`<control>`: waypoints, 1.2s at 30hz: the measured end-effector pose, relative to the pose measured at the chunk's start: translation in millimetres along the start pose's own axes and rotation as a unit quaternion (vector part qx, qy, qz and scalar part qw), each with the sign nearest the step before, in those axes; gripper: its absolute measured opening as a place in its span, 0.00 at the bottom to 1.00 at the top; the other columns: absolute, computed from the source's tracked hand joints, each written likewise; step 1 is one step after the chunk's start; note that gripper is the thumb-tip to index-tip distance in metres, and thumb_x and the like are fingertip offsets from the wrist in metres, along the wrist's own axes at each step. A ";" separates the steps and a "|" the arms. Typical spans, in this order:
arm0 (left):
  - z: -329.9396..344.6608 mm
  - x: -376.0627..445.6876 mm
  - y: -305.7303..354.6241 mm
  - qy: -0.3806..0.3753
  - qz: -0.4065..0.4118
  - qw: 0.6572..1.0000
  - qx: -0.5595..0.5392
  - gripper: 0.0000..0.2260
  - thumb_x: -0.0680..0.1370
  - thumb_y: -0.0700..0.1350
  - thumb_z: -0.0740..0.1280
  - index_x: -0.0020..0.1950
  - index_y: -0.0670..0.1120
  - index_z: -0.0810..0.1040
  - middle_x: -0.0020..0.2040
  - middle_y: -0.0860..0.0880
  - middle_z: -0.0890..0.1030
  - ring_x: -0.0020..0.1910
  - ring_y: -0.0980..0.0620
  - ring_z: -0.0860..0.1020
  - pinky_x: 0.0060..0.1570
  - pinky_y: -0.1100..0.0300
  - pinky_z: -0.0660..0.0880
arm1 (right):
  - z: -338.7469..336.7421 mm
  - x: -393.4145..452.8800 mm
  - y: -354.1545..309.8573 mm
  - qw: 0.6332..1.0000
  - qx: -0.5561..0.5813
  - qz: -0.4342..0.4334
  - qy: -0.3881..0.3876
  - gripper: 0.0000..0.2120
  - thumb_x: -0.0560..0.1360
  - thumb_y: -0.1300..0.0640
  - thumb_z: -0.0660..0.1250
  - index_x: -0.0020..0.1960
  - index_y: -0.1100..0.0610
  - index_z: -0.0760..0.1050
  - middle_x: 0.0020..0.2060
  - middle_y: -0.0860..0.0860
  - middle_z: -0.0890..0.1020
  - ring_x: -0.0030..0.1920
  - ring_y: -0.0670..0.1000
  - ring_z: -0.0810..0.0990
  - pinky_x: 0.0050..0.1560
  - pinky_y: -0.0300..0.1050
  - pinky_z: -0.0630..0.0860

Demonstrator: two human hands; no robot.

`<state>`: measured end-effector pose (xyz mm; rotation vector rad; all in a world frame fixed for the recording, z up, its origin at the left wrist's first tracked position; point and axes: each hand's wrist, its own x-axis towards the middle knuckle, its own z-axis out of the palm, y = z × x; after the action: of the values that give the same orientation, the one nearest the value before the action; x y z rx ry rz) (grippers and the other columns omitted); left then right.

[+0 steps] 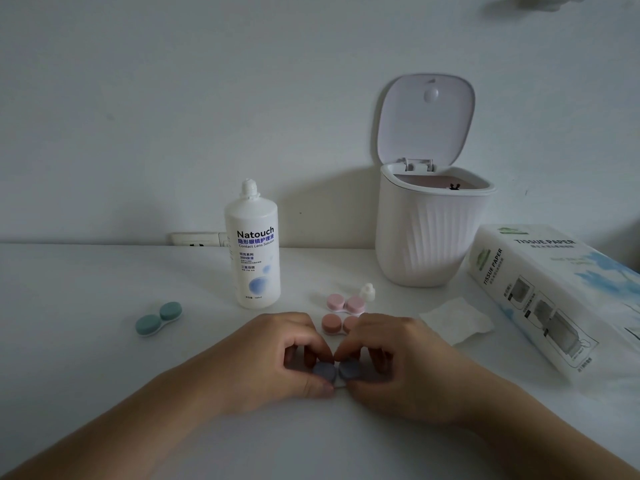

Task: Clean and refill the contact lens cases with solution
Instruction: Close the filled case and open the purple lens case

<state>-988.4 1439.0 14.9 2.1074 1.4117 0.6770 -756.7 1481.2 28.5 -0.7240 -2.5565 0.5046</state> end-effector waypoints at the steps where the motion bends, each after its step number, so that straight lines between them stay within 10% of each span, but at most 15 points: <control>1: 0.0 -0.2 0.0 0.000 -0.001 1.000 -0.001 0.16 0.65 0.62 0.75 0.49 0.58 0.84 0.45 0.59 0.77 0.40 0.58 0.76 0.41 0.66 0.72 | 0.2 -0.1 0.4 1.000 0.006 0.000 0.003 0.08 0.68 0.54 0.71 0.47 0.48 0.82 0.37 0.42 0.78 0.35 0.44 0.75 0.36 0.35 0.71; 6: 0.4 -0.7 0.4 0.000 -0.003 1.000 -0.008 0.17 0.64 0.63 0.74 0.49 0.57 0.84 0.44 0.60 0.77 0.40 0.59 0.76 0.41 0.67 0.71 | 2.0 0.1 2.8 0.999 0.026 -0.003 0.018 0.10 0.68 0.54 0.72 0.50 0.47 0.82 0.41 0.45 0.80 0.35 0.50 0.77 0.38 0.48 0.76; 11: -0.6 -0.9 0.5 -0.001 -0.003 1.000 -0.004 0.14 0.65 0.63 0.74 0.48 0.61 0.83 0.45 0.60 0.78 0.41 0.59 0.77 0.40 0.70 0.70 | 2.8 -0.6 7.4 0.998 0.055 0.008 0.041 0.11 0.72 0.56 0.73 0.54 0.47 0.84 0.42 0.41 0.80 0.35 0.46 0.76 0.41 0.33 0.71; 31: -1.6 -3.2 3.3 0.001 -0.005 1.000 -0.002 0.11 0.69 0.55 0.79 0.49 0.58 0.84 0.45 0.59 0.78 0.40 0.59 0.74 0.40 0.68 0.71 | -11.2 -1.5 19.6 0.965 -0.053 0.224 0.124 0.08 0.65 0.47 0.77 0.42 0.44 0.81 0.35 0.36 0.81 0.43 0.34 0.78 0.40 0.25 0.70; 36: -1.7 -2.6 1.9 -0.001 0.000 1.000 -0.005 0.13 0.67 0.60 0.75 0.49 0.59 0.83 0.45 0.60 0.78 0.39 0.58 0.74 0.41 0.65 0.72 | -11.1 -0.7 19.2 0.965 -0.064 0.229 0.112 0.07 0.66 0.46 0.76 0.41 0.44 0.79 0.41 0.39 0.85 0.45 0.37 0.81 0.50 0.42 0.79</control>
<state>-989.1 1436.1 17.1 2.0997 1.4055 0.6790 -743.0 1498.6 28.9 -1.3525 -2.2209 0.3727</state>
